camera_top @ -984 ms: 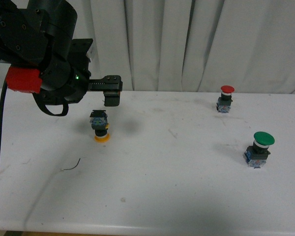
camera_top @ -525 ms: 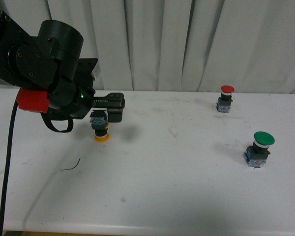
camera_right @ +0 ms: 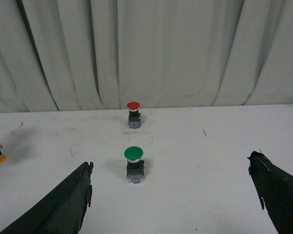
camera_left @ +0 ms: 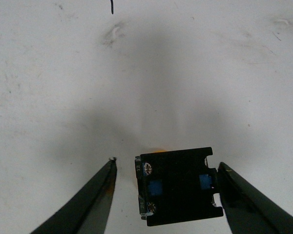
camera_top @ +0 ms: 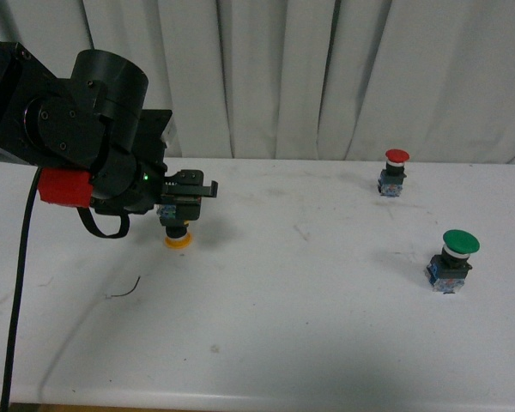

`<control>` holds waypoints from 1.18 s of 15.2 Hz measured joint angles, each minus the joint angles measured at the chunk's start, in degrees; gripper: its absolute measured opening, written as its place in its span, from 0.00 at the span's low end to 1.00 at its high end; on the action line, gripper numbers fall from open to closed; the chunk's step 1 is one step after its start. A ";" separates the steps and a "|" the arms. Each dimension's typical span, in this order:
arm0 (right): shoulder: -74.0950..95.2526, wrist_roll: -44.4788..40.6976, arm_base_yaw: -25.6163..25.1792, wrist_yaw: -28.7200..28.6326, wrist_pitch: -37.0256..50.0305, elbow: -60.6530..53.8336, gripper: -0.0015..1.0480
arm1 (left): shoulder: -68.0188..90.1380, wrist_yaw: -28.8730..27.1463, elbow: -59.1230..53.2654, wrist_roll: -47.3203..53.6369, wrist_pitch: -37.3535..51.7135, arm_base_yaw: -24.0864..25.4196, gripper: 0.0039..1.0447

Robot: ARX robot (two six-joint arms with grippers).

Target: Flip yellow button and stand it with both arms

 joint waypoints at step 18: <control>0.00 0.00 0.00 0.00 -0.02 0.00 0.94 | -60.74 8.68 -49.42 -18.84 20.76 -12.83 0.34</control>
